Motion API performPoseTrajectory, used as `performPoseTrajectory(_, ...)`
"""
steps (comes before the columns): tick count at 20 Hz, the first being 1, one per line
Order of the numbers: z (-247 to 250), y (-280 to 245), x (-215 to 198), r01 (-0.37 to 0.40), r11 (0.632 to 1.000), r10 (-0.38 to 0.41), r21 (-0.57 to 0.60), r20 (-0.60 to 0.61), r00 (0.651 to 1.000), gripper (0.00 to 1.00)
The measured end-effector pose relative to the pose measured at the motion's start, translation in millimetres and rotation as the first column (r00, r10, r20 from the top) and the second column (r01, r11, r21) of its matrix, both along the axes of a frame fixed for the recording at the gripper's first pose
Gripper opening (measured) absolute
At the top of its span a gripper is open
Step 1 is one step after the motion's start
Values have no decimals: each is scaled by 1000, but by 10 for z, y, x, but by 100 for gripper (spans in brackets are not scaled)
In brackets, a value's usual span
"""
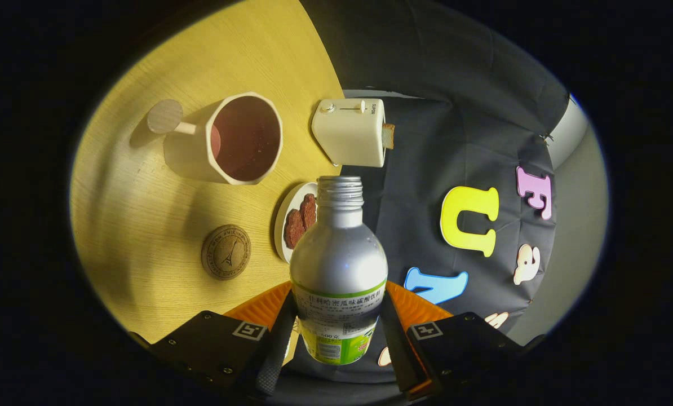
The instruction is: Take the bottle from table, then pour the juice into the cup, finally place the bottle on the coaster
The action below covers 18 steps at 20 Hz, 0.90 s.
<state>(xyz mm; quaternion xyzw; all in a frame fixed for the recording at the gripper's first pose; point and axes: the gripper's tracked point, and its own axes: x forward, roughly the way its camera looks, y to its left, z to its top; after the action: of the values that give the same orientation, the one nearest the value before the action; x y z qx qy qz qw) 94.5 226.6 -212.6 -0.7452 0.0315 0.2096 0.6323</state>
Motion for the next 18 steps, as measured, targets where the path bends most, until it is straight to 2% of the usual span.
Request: performPoseTrajectory(18, 102, 49, 21, -54, 997, 55, -51, 33, 998, 77)
